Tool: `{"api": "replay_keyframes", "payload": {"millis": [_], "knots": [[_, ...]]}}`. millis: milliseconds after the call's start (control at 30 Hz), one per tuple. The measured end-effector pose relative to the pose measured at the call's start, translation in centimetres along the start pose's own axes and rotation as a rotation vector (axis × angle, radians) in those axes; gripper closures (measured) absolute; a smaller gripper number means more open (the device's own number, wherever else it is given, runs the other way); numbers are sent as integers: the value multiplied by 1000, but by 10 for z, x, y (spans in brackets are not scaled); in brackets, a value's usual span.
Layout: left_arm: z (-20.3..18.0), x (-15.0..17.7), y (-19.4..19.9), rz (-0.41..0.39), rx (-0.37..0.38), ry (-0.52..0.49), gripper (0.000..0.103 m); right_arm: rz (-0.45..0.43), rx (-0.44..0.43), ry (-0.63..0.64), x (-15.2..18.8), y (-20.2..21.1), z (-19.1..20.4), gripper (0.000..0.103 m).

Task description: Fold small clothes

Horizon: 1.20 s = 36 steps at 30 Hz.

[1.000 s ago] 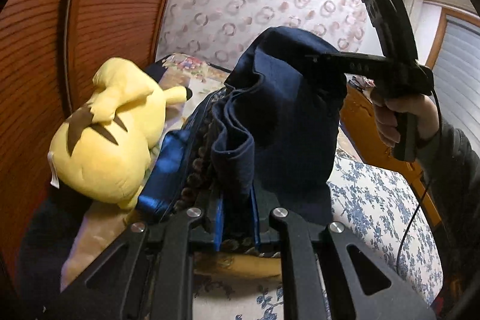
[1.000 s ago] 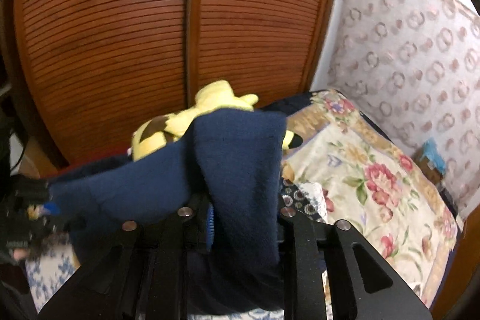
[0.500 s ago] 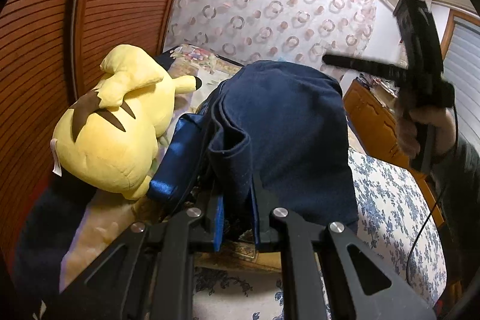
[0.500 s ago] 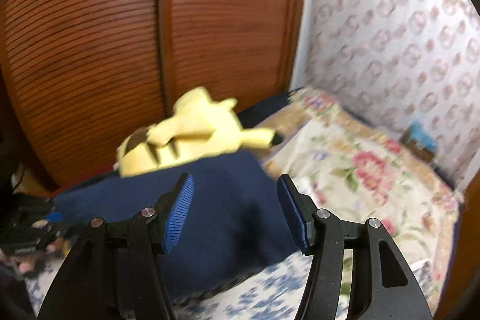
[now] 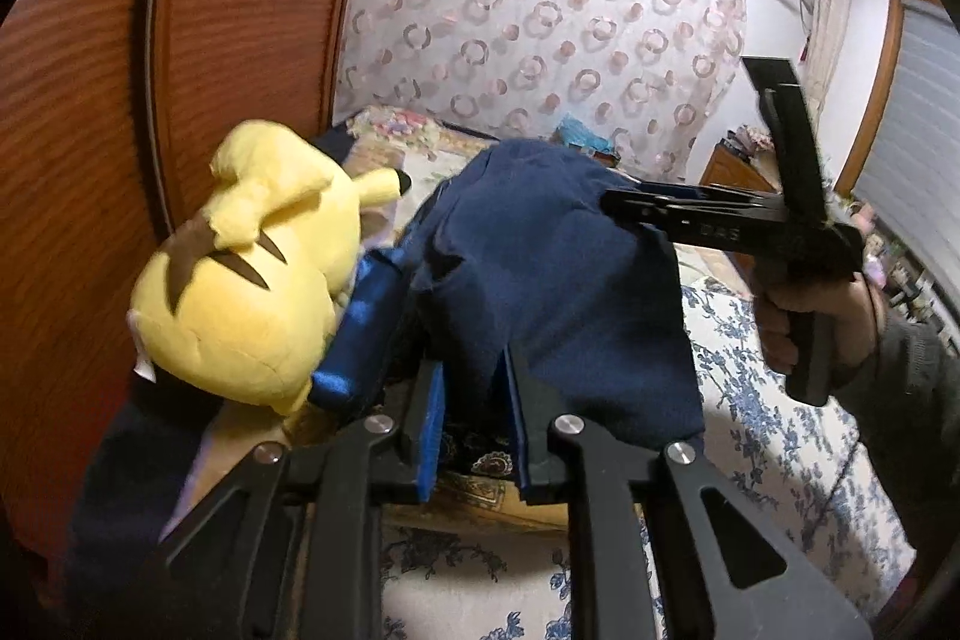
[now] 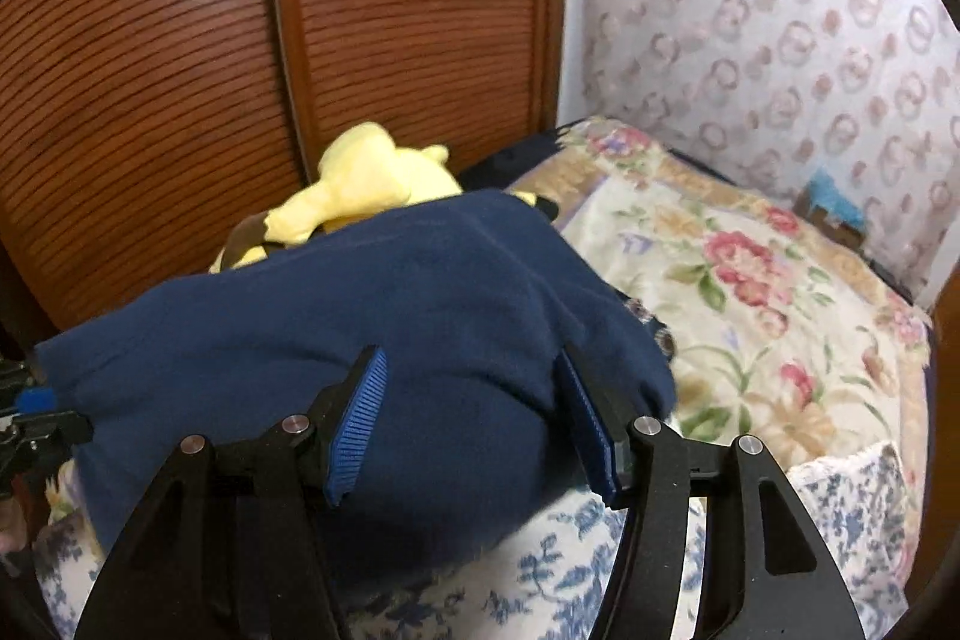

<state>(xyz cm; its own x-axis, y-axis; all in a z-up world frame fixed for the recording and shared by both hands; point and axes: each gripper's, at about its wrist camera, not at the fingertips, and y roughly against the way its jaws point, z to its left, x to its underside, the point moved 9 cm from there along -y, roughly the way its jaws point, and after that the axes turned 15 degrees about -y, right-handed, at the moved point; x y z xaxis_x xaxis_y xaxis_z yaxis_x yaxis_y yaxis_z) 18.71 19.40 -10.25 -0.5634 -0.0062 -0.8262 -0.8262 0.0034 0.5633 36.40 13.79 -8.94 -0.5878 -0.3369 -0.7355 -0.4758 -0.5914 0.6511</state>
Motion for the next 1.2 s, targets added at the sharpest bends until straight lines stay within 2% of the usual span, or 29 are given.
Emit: {"api": "replay_keyframes", "payload": {"millis": [33,167,200,267,333,400,500,933,1200], "knots": [[0,-2,4,-8,-11,-10,79,-8,3,-2,1,5,0,43],[-6,-10,23,-41,-43,-55,66,-39,11,-19,11,38,0,43],[-10,-12,26,-49,-40,-65,61,-46,15,-27,15,46,0,43],[-18,-13,32,-57,-33,-83,59,-65,19,-49,24,67,-2,43],[-28,-15,36,-69,-22,-99,49,-81,29,-55,30,84,-5,43],[-39,-16,41,-84,-6,-115,44,-101,46,-57,39,102,-8,43],[-55,-15,46,-87,7,-148,43,-125,65,-74,50,126,-13,41],[-126,-6,56,-76,54,-255,41,-225,173,-162,116,218,-39,19],[-172,-10,67,-88,87,-295,41,-312,271,-274,152,282,-67,18]]}}
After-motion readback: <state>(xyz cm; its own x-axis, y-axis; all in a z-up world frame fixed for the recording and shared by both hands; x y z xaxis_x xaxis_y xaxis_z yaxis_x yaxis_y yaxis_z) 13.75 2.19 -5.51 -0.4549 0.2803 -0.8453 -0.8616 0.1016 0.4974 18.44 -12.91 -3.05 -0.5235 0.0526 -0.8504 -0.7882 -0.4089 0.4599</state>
